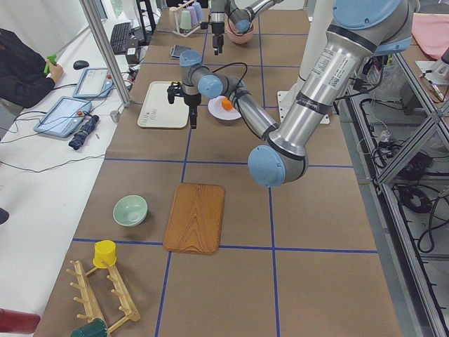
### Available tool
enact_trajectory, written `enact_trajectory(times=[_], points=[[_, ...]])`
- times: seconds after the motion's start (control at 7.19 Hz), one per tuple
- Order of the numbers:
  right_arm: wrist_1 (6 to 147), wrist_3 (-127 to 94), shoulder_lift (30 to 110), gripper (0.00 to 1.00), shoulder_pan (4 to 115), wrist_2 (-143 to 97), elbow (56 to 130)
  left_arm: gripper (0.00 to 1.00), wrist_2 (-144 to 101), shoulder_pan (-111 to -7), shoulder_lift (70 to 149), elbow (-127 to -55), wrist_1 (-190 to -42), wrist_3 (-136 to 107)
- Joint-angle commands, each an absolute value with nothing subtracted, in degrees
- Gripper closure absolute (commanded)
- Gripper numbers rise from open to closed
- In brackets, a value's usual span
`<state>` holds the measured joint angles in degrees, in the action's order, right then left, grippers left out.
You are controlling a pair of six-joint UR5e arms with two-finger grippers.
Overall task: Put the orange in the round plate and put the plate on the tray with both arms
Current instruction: 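Open the left gripper and withdraw it while the right gripper reaches toward the plate rim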
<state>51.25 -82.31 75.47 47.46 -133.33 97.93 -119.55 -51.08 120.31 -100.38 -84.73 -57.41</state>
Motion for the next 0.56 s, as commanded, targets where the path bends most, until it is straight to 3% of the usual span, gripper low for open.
enact_trajectory(times=[0.0, 0.14, 0.42], points=[[50.19, -87.54, 70.94, 0.0, 40.01, -127.99, 98.35, 0.02, -119.53, -51.33, 119.71, -99.41, -85.08, -57.39], [50.01, -87.45, 69.54, 0.0, 36.95, -124.49, 98.18, 0.02, -119.53, -51.24, 119.79, -99.06, -85.17, -57.39], [34.79, -91.02, 69.26, 0.0, 30.17, -112.46, 94.34, 0.02, -119.53, -51.68, 119.62, -98.97, -85.08, -57.13]])
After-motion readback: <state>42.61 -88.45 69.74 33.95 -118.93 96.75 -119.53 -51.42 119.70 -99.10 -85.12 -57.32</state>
